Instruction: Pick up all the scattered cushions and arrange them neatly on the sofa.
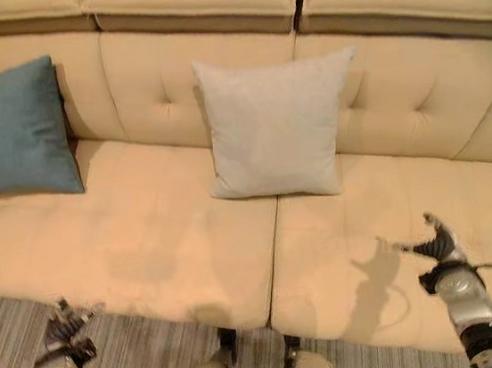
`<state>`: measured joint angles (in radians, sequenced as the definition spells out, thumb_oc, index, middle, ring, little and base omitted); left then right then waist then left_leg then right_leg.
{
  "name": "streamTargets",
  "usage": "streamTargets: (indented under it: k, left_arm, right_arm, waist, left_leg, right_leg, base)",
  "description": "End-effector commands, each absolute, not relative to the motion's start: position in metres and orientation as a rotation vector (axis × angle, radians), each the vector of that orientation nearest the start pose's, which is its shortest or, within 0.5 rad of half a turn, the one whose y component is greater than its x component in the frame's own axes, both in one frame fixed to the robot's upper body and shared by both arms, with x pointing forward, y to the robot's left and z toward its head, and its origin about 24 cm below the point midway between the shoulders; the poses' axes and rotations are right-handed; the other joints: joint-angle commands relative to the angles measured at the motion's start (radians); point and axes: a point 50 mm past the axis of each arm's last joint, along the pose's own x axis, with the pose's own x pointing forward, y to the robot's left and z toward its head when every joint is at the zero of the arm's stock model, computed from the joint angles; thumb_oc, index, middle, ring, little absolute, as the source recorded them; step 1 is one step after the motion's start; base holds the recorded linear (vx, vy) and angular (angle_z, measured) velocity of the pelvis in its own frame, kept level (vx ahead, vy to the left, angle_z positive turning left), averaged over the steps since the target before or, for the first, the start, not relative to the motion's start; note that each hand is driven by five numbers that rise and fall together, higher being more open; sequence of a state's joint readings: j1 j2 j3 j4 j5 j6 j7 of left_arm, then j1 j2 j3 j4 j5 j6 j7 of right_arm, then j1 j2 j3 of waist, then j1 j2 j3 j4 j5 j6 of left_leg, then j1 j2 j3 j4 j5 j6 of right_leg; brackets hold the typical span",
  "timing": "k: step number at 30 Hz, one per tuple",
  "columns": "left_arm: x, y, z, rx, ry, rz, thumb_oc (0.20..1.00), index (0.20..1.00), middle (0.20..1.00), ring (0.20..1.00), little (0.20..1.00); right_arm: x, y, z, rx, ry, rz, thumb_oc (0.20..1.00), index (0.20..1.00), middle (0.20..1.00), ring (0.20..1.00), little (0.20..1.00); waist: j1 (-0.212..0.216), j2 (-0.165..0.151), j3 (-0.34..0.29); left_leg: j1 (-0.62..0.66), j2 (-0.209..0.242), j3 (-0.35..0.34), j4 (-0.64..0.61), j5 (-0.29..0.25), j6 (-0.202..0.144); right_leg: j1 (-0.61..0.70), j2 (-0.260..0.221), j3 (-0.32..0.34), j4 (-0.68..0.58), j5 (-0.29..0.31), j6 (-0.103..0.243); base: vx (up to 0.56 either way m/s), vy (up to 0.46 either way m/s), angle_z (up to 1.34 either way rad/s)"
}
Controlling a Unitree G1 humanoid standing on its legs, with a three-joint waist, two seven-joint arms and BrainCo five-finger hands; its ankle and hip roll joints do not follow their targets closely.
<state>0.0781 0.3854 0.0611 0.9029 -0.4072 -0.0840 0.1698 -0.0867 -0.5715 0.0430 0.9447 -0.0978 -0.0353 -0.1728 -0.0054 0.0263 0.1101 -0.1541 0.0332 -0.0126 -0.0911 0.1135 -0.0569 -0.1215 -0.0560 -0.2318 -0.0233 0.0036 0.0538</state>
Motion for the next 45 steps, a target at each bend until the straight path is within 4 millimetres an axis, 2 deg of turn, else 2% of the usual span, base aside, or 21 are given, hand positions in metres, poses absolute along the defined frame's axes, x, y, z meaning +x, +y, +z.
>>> streamTargets:
  k: [1,3,4,6,9,13,15,16,17,19,22,25,26,27,28,30,32,35,36,38,45]
  left_arm:
    - [0.124,0.306,-0.115,0.127,0.880,0.489,1.000,1.000,1.000,1.000,1.000]
    - [0.106,0.296,-0.130,0.112,0.984,0.470,1.000,1.000,1.000,1.000,1.000]
    - [0.093,0.285,-0.140,0.107,1.054,0.443,1.000,1.000,1.000,1.000,1.000]
    - [0.093,0.285,-0.140,0.107,1.054,0.444,1.000,1.000,1.000,1.000,1.000]
    - [0.080,0.274,-0.150,0.153,1.155,0.375,1.000,1.000,1.000,1.000,1.000]
    - [0.083,0.272,-0.151,0.188,1.164,0.345,1.000,1.000,1.000,1.000,1.000]
    - [0.090,0.270,-0.149,0.178,1.136,0.346,1.000,1.000,1.000,1.000,1.000]
    - [0.091,0.270,-0.149,0.178,1.135,0.346,1.000,1.000,1.000,1.000,1.000]
    - [0.092,0.265,-0.151,0.163,1.139,0.335,1.000,1.000,1.000,1.000,1.000]
    - [0.096,0.262,-0.150,0.159,1.125,0.335,1.000,1.000,1.000,1.000,1.000]
    - [0.101,0.258,-0.151,0.163,1.119,0.312,1.000,1.000,1.000,1.000,1.000]
    - [0.104,0.260,-0.149,0.191,1.115,0.300,1.000,1.000,1.000,1.000,1.000]
    - [0.108,0.265,-0.147,0.238,1.112,0.276,1.000,1.000,1.000,1.000,1.000]
    - [0.111,0.266,-0.146,0.265,1.107,0.257,1.000,1.000,1.000,1.000,1.000]
    - [0.111,0.267,-0.145,0.265,1.107,0.258,1.000,1.000,1.000,1.000,1.000]
    - [0.110,0.269,-0.145,0.306,1.118,0.231,1.000,1.000,1.000,1.000,1.000]
    - [0.103,0.272,-0.146,0.307,1.142,0.236,1.000,1.000,1.000,1.000,1.000]
    - [0.096,0.272,-0.148,0.315,1.174,0.221,1.000,1.000,1.000,1.000,1.000]
    - [0.094,0.269,-0.150,0.327,1.186,0.197,1.000,1.000,1.000,1.000,1.000]
    - [0.094,0.265,-0.151,0.332,1.185,0.183,1.000,1.000,1.000,1.000,1.000]
    - [0.100,0.252,-0.154,0.318,1.176,0.150,1.000,1.000,1.000,1.000,1.000]
  right_arm:
    - [0.178,-0.344,-0.070,-0.781,0.810,-0.265,1.000,1.000,1.000,1.000,1.000]
    - [0.161,-0.336,-0.088,-0.801,0.901,-0.207,1.000,1.000,1.000,1.000,1.000]
    - [0.144,-0.327,-0.104,-0.757,0.985,-0.189,1.000,1.000,1.000,1.000,1.000]
    - [0.144,-0.327,-0.104,-0.757,0.985,-0.189,1.000,1.000,1.000,1.000,1.000]
    - [0.114,-0.316,-0.125,-0.743,1.123,-0.148,1.000,1.000,1.000,1.000,1.000]
    - [0.100,-0.316,-0.130,-0.736,1.186,-0.150,1.000,1.000,1.000,1.000,1.000]
    - [0.103,-0.319,-0.128,-0.741,1.188,-0.154,1.000,1.000,1.000,1.000,1.000]
    - [0.104,-0.319,-0.128,-0.741,1.188,-0.154,1.000,1.000,1.000,1.000,1.000]
    - [0.107,-0.324,-0.125,-0.741,1.183,-0.174,1.000,1.000,1.000,1.000,1.000]
    - [0.105,-0.323,-0.126,-0.746,1.197,-0.166,1.000,1.000,1.000,1.000,1.000]
    - [0.112,-0.318,-0.126,-0.736,1.188,-0.159,1.000,1.000,1.000,1.000,1.000]
    - [0.118,-0.313,-0.127,-0.729,1.176,-0.146,1.000,1.000,1.000,1.000,1.000]
    - [0.124,-0.306,-0.129,-0.728,1.163,-0.121,1.000,1.000,1.000,1.000,1.000]
    - [0.127,-0.301,-0.130,-0.734,1.158,-0.103,1.000,1.000,1.000,1.000,1.000]
    - [0.127,-0.301,-0.130,-0.734,1.157,-0.103,1.000,1.000,1.000,1.000,1.000]
    - [0.126,-0.299,-0.131,-0.736,1.159,-0.084,1.000,1.000,1.000,1.000,1.000]
    - [0.118,-0.298,-0.134,-0.723,1.182,-0.083,1.000,1.000,1.000,1.000,1.000]
    - [0.111,-0.296,-0.137,-0.691,1.203,-0.094,1.000,1.000,1.000,1.000,1.000]
    - [0.106,-0.294,-0.140,-0.681,1.221,-0.089,1.000,1.000,1.000,1.000,1.000]
    - [0.104,-0.287,-0.142,-0.675,1.221,-0.071,1.000,1.000,1.000,1.000,1.000]
    - [0.088,-0.288,-0.146,-0.639,1.275,-0.100,1.000,1.000,1.000,1.000,1.000]
  waist:
    - [0.002,-0.042,-0.025]
    - [0.001,-0.043,-0.035]
    - [-0.003,-0.046,-0.042]
    - [-0.003,-0.046,-0.041]
    - [-0.007,-0.054,-0.048]
    - [-0.013,-0.063,-0.048]
    - [0.001,-0.077,-0.028]
    - [-0.001,-0.078,-0.030]
    - [0.004,-0.077,-0.019]
    - [-0.001,-0.070,-0.021]
    - [-0.013,-0.070,-0.010]
    - [-0.006,-0.078,0.007]
    - [-0.001,-0.080,0.023]
    - [0.011,-0.076,0.034]
    - [0.010,-0.078,0.032]
    - [0.022,-0.063,0.034]
    - [0.035,-0.051,0.017]
    - [0.047,-0.041,-0.004]
    - [0.065,-0.052,-0.018]
    - [0.058,-0.068,-0.020]
    - [0.035,-0.082,-0.001]
  left_leg:
    - [0.085,-0.002,0.058,0.004,-0.012,-0.023]
    - [0.103,0.004,0.062,0.004,-0.014,-0.025]
    - [0.118,0.011,0.068,0.004,-0.007,-0.030]
    - [0.119,0.011,0.069,0.004,-0.007,-0.030]
    - [0.145,0.024,0.077,0.006,-0.005,-0.036]
    - [0.143,0.018,0.070,0.038,-0.026,-0.028]
    - [0.121,-0.038,-0.040,0.175,-0.088,-0.015]
    - [0.117,-0.040,-0.041,0.176,-0.086,-0.015]
    - [0.136,-0.086,-0.129,0.239,-0.117,-0.009]
    - [0.151,-0.106,-0.190,0.209,-0.121,0.004]
    - [0.175,-0.128,-0.173,0.134,-0.163,0.032]
    - [0.174,-0.148,-0.155,0.115,-0.161,0.045]
    - [0.173,-0.147,-0.125,0.104,-0.155,0.055]
    - [0.170,-0.140,-0.101,0.108,-0.151,0.061]
    - [0.167,-0.142,-0.102,0.107,-0.148,0.062]
    - [0.149,-0.127,-0.059,0.107,-0.128,0.071]
    - [0.155,-0.101,-0.026,0.086,-0.114,0.081]
    - [0.143,-0.075,0.005,0.080,-0.104,0.078]
    - [0.127,-0.066,0.038,0.089,-0.103,0.069]
    - [0.124,-0.057,0.072,0.087,-0.098,0.052]
    - [0.121,-0.045,0.058,0.151,-0.118,0.032]
  right_leg:
    - [0.031,-0.028,0.018,-0.057,0.087,0.071]
    - [0.051,-0.021,0.023,-0.061,0.084,0.069]
    - [0.067,-0.014,0.028,-0.064,0.080,0.068]
    - [0.068,-0.014,0.028,-0.064,0.080,0.067]
    - [0.089,0.002,0.034,-0.064,0.066,0.061]
    - [0.087,0.002,0.055,-0.064,0.069,0.060]
    - [0.075,-0.006,0.082,-0.064,0.088,0.055]
    - [0.072,-0.007,0.081,-0.064,0.089,0.056]
    - [0.043,-0.006,0.125,-0.064,0.125,0.060]
    - [-0.001,-0.006,0.153,-0.064,0.159,0.074]
    - [-0.064,-0.024,0.174,-0.050,0.202,0.102]
    - [-0.098,-0.030,0.173,-0.043,0.224,0.122]
    - [-0.119,-0.036,0.142,-0.029,0.223,0.130]
    - [-0.116,-0.038,0.087,0.009,0.193,0.128]
    - [-0.119,-0.040,0.087,0.010,0.193,0.128]
    - [-0.094,-0.049,0.016,0.102,0.123,0.095]
    - [-0.041,-0.044,0.006,0.192,0.050,0.067]
    - [0.020,-0.052,0.007,0.221,-0.001,0.066]
    - [0.088,-0.065,-0.002,0.163,-0.002,0.078]
    - [0.106,-0.048,0.010,0.073,0.008,0.079]
    - [0.125,-0.012,0.055,0.013,0.026,0.059]
  base:
    - [-0.01,-0.051,0.01]
    - [-0.02,-0.085,-0.02]
    - [-0.02,-0.080,-0.06]
    - [-0.02,-0.059,-0.07]
    - [-0.05,-0.102,-0.03]
    - [-0.10,-0.040,-0.05]
    - [-0.15,-0.005,-0.18]
    - [-0.25,0.077,-0.41]
    - [-0.25,0.106,-0.56]
    - [-0.26,0.153,-0.84]
    - [-0.24,0.175,-0.66]
    - [-0.23,0.118,-0.80]
    - [-0.27,0.092,-1.24]
    - [-0.27,0.092,-1.10]
    - [-0.21,0.064,-0.84]
    - [-0.20,0.073,-1.19]
    - [-0.17,0.005,-0.89]
    - [-0.17,-0.108,-0.57]
    - [-0.17,-0.180,-0.64]
    - [-0.09,-0.212,-0.58]
    - [-0.04,-0.124,-0.19]
